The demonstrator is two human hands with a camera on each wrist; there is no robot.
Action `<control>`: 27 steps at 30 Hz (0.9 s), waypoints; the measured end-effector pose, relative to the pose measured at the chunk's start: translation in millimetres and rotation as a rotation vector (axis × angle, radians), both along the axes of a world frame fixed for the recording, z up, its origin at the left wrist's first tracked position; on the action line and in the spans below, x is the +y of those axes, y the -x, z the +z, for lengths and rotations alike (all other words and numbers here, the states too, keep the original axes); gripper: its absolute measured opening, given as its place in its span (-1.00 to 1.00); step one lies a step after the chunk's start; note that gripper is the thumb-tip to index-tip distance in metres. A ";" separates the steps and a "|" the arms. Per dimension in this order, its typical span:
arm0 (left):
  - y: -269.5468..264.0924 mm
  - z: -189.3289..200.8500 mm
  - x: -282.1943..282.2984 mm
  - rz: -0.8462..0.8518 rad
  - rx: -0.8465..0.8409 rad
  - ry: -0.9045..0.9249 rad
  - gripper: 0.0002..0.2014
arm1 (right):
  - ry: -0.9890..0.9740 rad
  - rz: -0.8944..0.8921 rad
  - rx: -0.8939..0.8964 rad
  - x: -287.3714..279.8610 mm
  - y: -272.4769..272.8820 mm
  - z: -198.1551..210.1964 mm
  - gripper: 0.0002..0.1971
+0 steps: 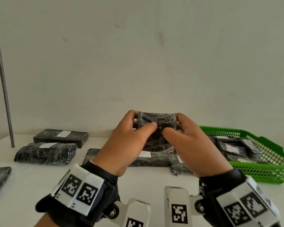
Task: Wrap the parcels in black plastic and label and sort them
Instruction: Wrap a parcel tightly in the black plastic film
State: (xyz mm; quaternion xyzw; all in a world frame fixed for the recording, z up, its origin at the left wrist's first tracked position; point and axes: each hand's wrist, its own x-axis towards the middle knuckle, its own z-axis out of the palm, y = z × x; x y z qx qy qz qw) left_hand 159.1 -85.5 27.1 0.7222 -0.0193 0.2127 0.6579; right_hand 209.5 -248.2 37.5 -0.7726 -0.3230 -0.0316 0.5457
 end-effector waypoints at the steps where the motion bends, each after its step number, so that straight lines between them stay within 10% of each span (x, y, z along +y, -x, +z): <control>1: -0.1 1.2 0.7 -0.056 0.021 0.011 -0.83 | 0.004 -0.003 -0.019 -3.7 -0.6 2.3 -0.79; 13: 4.0 -10.3 -9.9 0.056 -0.049 -0.488 -0.51 | 0.210 0.020 -0.237 -52.4 8.3 28.3 -0.27; 18: -2.3 -11.4 -23.6 0.163 -0.337 -0.721 -0.48 | 0.352 -0.023 -0.186 -76.2 23.6 28.1 -0.02; 27: -12.1 11.2 -66.3 0.151 -0.341 -1.136 -0.51 | 0.347 -0.099 0.002 -123.0 8.1 25.4 -0.55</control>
